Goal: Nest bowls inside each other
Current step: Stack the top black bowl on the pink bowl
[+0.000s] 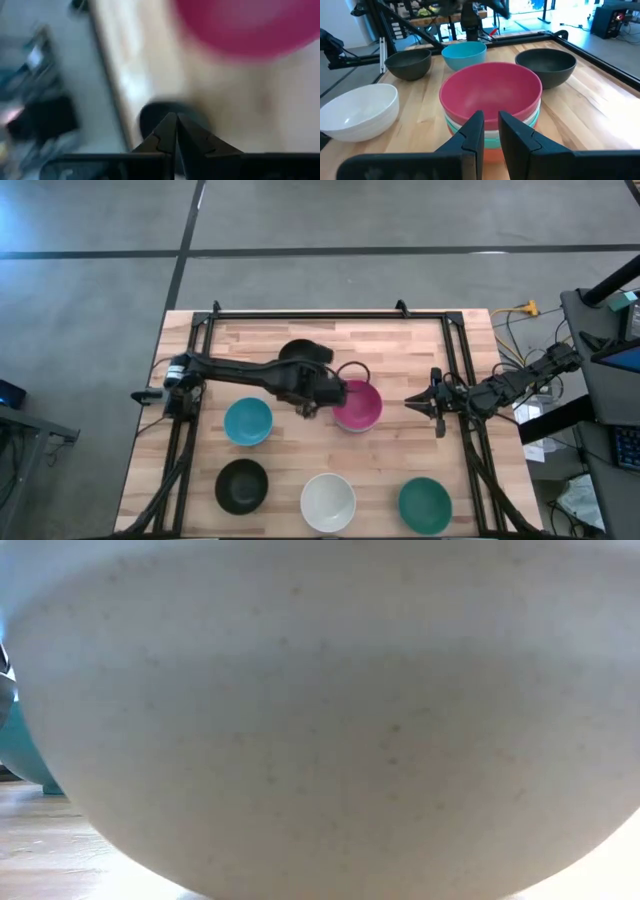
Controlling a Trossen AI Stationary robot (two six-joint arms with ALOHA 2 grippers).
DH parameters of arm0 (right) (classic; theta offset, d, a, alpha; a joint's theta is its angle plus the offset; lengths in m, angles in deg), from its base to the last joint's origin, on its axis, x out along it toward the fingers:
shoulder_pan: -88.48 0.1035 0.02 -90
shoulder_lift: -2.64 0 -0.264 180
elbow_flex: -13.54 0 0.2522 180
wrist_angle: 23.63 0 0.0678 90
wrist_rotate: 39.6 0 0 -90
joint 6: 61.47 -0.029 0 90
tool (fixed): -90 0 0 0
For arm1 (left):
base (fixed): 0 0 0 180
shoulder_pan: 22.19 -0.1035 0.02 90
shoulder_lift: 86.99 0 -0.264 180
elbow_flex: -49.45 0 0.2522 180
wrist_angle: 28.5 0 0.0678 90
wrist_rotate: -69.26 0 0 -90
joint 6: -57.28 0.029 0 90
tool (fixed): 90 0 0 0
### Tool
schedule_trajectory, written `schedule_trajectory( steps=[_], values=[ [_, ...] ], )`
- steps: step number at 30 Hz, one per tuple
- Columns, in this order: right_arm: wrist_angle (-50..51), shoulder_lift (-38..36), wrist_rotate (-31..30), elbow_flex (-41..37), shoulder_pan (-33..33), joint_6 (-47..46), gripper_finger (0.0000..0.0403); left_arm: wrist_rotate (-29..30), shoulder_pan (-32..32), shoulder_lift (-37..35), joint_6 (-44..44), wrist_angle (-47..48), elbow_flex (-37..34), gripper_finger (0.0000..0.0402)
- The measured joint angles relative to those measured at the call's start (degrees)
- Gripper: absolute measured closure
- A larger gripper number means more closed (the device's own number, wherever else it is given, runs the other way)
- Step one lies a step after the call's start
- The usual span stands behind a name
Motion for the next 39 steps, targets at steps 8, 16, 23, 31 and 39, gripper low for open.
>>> schedule_trajectory(
  steps=[8,16,23,31,39],
  values=[
    [-0.6,0.0,0.4,0.0,0.0,0.0,0.0351,-2.2,-8.2,-1.1,-9.7,8.9,-6.0,0.0369],
    [-0.5,0.0,1.8,-0.2,0.0,-0.4,0.0351,-16.3,-15.9,-7.3,-10.4,-2.9,-19.0,0.0275],
    [-0.5,0.0,1.8,-0.4,0.0,-0.4,0.0351,-27.5,-18.5,-12.9,-10.4,-15.6,-29.3,0.0218],
    [-0.8,0.0,1.7,-0.5,0.0,0.0,0.0351,-35.9,-18.5,-13.8,-10.3,-18.1,-35.1,0.0213],
    [-1.2,0.0,1.3,-0.5,0.0,0.4,0.0351,-35.8,-19.7,-13.7,-10.0,-27.6,-39.6,0.0213]
  ],
)
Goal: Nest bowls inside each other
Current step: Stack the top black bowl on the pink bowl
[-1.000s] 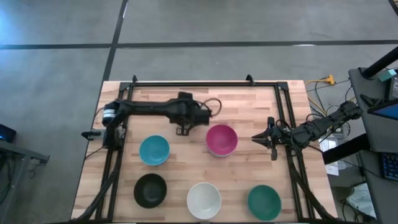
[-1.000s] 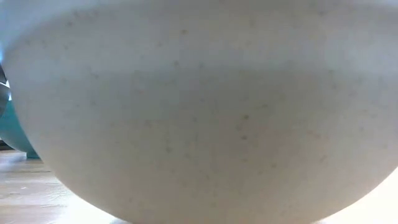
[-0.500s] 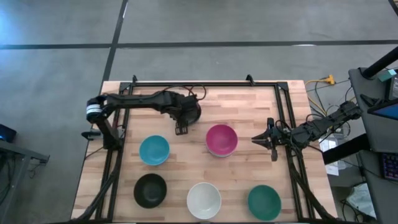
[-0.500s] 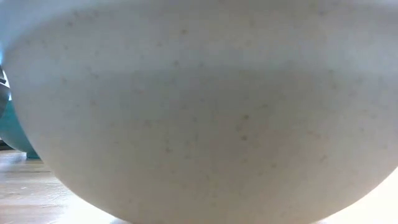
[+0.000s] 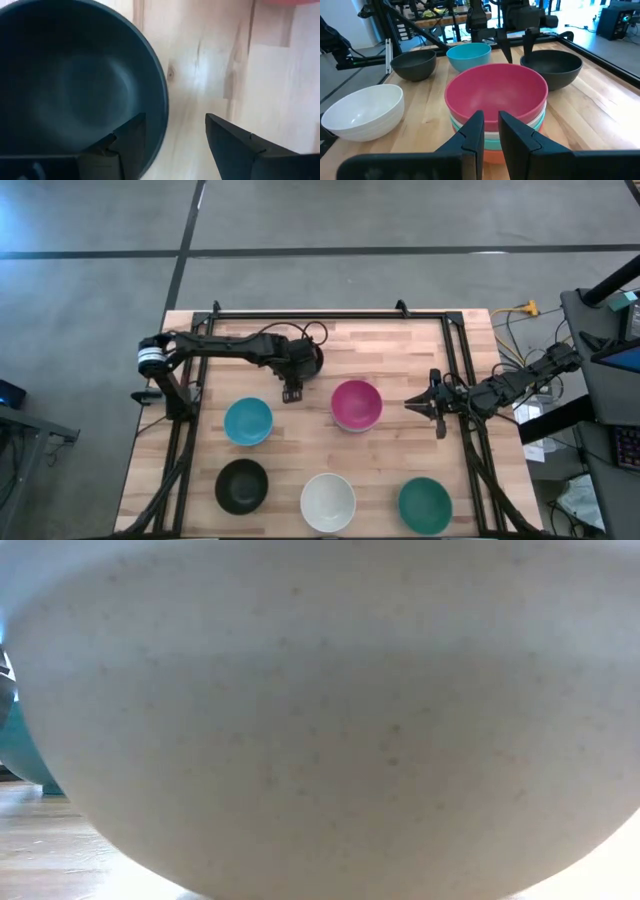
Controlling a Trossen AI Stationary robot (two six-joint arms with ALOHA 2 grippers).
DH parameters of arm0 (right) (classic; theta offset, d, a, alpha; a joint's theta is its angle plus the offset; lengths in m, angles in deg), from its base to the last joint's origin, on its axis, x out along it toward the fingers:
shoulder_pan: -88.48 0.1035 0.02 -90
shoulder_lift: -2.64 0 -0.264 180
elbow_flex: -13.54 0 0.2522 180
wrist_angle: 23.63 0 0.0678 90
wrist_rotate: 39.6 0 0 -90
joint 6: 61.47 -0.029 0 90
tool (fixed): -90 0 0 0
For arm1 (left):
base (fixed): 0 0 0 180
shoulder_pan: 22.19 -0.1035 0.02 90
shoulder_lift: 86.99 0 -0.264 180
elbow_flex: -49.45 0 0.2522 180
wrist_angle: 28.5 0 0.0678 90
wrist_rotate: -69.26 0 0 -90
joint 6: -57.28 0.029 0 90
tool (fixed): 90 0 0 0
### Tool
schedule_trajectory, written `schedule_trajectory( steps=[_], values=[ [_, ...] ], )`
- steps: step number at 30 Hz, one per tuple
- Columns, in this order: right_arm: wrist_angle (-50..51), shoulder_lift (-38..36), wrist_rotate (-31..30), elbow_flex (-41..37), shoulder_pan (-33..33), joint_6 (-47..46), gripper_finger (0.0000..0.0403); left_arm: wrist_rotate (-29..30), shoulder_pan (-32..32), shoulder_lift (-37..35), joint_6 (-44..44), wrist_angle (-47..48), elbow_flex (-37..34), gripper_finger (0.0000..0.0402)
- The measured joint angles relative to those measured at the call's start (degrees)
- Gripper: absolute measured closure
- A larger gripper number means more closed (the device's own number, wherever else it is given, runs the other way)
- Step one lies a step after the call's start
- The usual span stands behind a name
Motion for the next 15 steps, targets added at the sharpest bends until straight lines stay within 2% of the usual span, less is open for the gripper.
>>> schedule_trajectory(
  steps=[8,15],
  values=[
    [0.0,0.0,0.0,0.0,0.0,0.0,0.0351,0.0,-0.7,0.3,0.0,-1.2,-1.0,0.0218],
    [0.0,0.0,0.0,0.0,0.0,0.0,0.0351,0.1,-1.0,0.3,-0.2,-1.3,-1.2,0.0280]
  ],
)
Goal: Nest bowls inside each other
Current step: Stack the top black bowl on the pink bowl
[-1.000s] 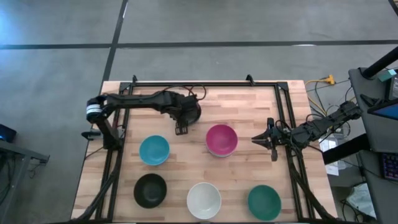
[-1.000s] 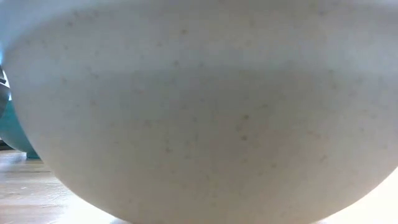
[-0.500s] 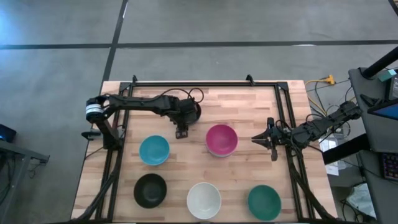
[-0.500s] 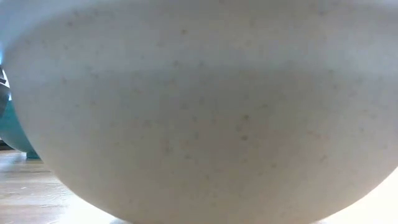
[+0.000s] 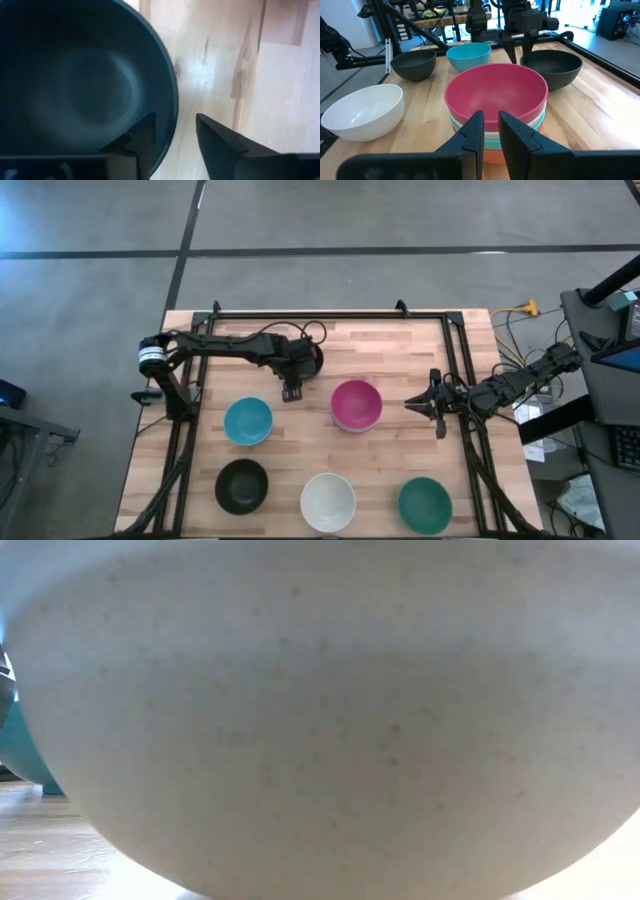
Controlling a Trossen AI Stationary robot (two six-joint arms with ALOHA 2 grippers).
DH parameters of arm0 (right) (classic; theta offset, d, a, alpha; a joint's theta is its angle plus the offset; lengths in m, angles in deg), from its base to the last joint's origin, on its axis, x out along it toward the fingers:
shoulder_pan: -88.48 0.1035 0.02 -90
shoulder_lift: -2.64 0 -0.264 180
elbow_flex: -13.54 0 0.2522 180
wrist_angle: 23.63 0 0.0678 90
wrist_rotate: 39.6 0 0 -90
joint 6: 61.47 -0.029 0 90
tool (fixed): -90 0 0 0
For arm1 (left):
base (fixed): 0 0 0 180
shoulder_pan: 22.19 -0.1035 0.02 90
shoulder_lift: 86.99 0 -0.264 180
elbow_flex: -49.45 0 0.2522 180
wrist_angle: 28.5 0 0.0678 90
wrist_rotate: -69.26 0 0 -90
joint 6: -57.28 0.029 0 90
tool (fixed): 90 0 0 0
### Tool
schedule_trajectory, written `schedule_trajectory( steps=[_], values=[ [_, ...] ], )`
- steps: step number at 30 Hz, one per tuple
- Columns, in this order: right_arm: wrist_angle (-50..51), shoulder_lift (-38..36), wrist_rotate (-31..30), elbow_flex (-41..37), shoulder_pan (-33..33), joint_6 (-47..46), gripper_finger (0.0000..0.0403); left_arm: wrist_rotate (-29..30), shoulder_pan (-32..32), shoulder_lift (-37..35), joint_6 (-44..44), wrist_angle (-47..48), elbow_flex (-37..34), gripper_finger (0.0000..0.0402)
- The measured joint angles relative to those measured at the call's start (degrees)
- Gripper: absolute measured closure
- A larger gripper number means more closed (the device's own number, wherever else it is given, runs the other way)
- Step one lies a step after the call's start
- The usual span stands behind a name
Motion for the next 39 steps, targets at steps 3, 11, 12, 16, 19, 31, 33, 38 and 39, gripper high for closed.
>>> schedule_trajectory(
  steps=[3,11,12,16,19,31,33,38,39],
  values=[
    [0.0,0.0,0.0,0.0,0.0,0.0,0.0351,0.5,-0.2,0.0,0.0,0.0,-0.2,0.0306],
    [0.0,0.0,0.0,0.0,0.0,0.0,0.0351,1.6,-0.5,0.0,-0.1,-1.3,-1.7,0.0334],
    [0.0,0.0,0.0,0.0,0.0,0.0,0.0351,1.6,-0.5,0.0,-0.1,-1.8,-2.2,0.0334],
    [0.0,0.0,0.0,0.0,0.0,0.0,0.0351,1.6,-0.5,0.0,-0.1,-2.6,-3.7,0.0334],
    [0.0,0.0,0.0,0.0,0.0,0.0,0.0351,1.6,-0.5,0.0,-0.1,-2.4,-4.1,0.0335],
    [-0.2,0.0,0.0,0.0,0.0,0.0,0.0351,3.5,-0.3,0.0,2.7,-2.3,-3.7,0.0397],
    [-0.2,0.0,0.0,0.0,0.0,0.0,0.0351,4.6,0.1,0.0,2.7,-1.8,-3.1,0.0399],
    [-0.2,0.0,0.0,0.0,0.0,0.0,0.0351,7.5,1.8,-1.1,2.9,1.2,-0.1,0.0400],
    [-0.2,0.0,0.0,0.0,0.0,0.0,0.0351,8.2,2.3,-1.6,3.1,1.7,0.7,0.0400]
  ],
)
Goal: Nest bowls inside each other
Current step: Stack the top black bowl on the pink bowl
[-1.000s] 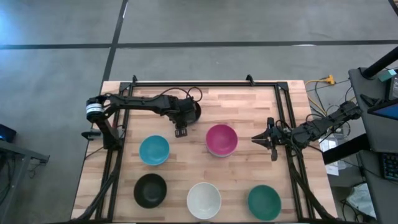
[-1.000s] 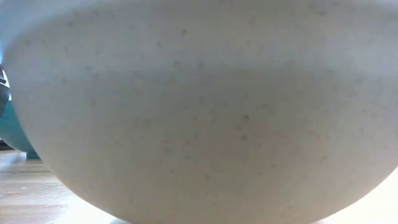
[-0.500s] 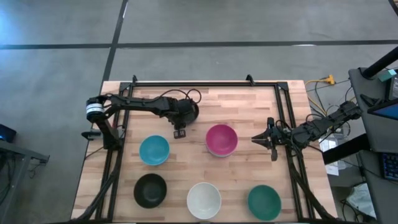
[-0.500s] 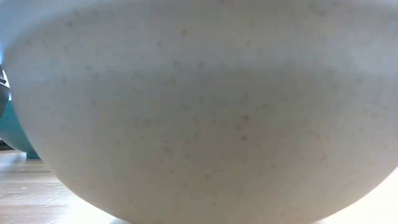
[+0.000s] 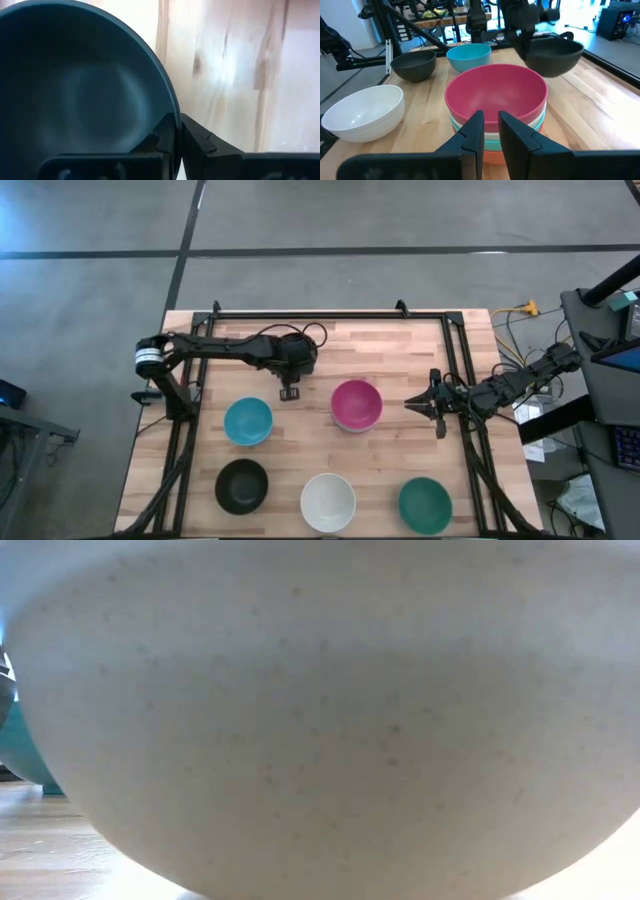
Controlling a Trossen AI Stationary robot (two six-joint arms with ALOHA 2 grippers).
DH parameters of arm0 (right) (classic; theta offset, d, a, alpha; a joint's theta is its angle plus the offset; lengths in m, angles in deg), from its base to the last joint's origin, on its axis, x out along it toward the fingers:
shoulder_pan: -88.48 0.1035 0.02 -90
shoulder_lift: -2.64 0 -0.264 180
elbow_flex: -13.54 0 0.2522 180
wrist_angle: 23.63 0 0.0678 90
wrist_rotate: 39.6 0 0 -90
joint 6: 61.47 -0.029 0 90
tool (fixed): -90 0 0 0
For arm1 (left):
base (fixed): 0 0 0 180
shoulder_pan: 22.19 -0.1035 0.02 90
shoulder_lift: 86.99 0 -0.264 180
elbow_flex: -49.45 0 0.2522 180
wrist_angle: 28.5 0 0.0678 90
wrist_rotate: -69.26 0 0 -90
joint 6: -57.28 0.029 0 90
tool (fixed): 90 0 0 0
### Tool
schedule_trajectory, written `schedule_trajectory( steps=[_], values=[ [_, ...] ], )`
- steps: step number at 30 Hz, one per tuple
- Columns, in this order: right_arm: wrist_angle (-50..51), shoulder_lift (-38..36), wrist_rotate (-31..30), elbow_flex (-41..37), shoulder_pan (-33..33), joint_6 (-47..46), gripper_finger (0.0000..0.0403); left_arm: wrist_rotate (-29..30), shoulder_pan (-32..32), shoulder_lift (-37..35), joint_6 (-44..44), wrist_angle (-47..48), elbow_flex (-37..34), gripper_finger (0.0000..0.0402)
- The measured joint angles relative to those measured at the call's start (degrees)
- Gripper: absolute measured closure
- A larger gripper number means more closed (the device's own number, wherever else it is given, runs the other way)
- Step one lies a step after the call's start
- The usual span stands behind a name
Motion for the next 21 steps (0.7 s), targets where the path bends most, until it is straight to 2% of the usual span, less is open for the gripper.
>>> schedule_trajectory(
  steps=[9,14,17,19,21],
  values=[
    [0.0,0.0,0.0,0.0,0.0,-0.2,0.0351,8.9,8.0,-6.5,1.1,0.3,3.3,0.0401],
    [0.1,0.0,0.0,0.0,0.0,-0.2,0.0351,9.1,15.0,-9.8,9.0,-1.6,3.3,0.0401],
    [0.2,0.0,0.0,0.0,0.0,-0.1,0.0351,10.6,19.6,-10.5,16.6,-5.0,3.3,0.0401],
    [0.2,0.0,0.0,0.0,0.0,0.0,0.0351,15.4,22.5,-10.0,24.0,-8.4,3.3,0.0401],
    [0.2,0.0,0.0,0.0,0.0,0.7,0.0351,23.5,25.0,-8.9,30.5,-13.4,3.3,0.0401]
  ],
)
